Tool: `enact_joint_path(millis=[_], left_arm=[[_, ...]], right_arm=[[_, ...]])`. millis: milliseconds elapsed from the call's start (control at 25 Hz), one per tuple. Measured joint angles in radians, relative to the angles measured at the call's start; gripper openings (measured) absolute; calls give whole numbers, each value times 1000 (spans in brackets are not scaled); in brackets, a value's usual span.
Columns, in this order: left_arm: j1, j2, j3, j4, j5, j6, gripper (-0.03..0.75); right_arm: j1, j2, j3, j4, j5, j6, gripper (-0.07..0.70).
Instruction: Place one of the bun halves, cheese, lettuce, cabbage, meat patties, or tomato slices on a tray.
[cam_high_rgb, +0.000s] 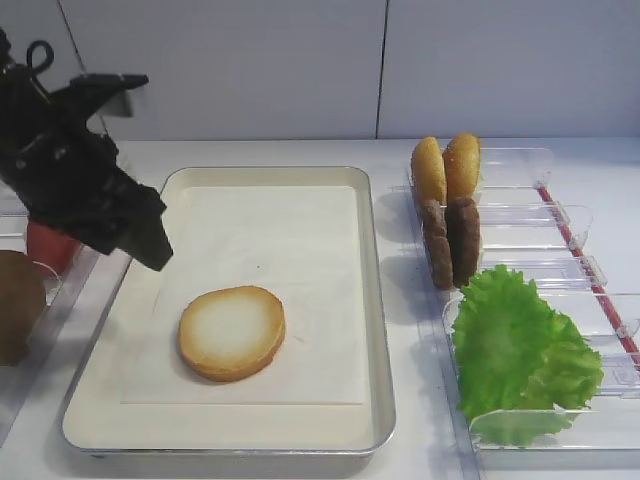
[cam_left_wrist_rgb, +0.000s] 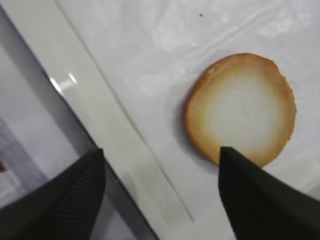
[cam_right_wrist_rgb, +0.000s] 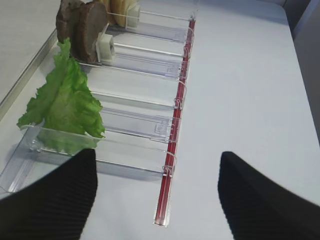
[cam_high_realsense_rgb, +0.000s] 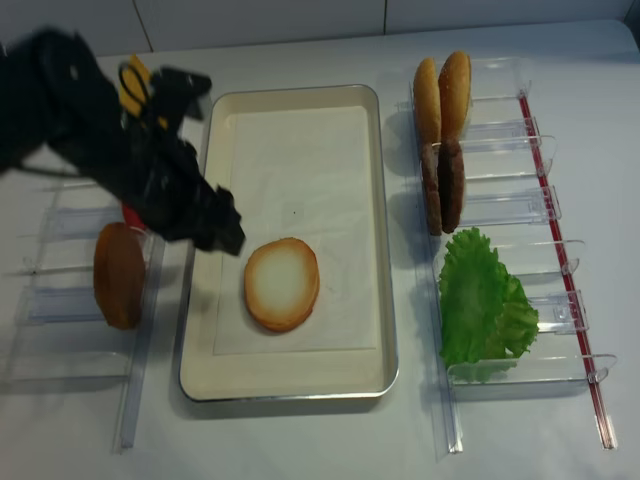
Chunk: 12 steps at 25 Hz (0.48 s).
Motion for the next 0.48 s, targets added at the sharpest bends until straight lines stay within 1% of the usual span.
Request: enact_joint_path(millis=[200,280,320,400,480], left_arm=[[0,0,-171,207,135,-131,464],[0,0,-224,287,194,-193,464],[0,0,-247,322,216,-211,464],[0,0,-280,358,234,-233,462],[0,0,-293,366,238,-240,460]], right_arm=[[0,0,0,0,0,2,519],[0,0,0,0,0,2,519],[0,0,0,0,0,2,519],[0,0,0,0,0,2,519],[0,0,0,0,0,2,519]])
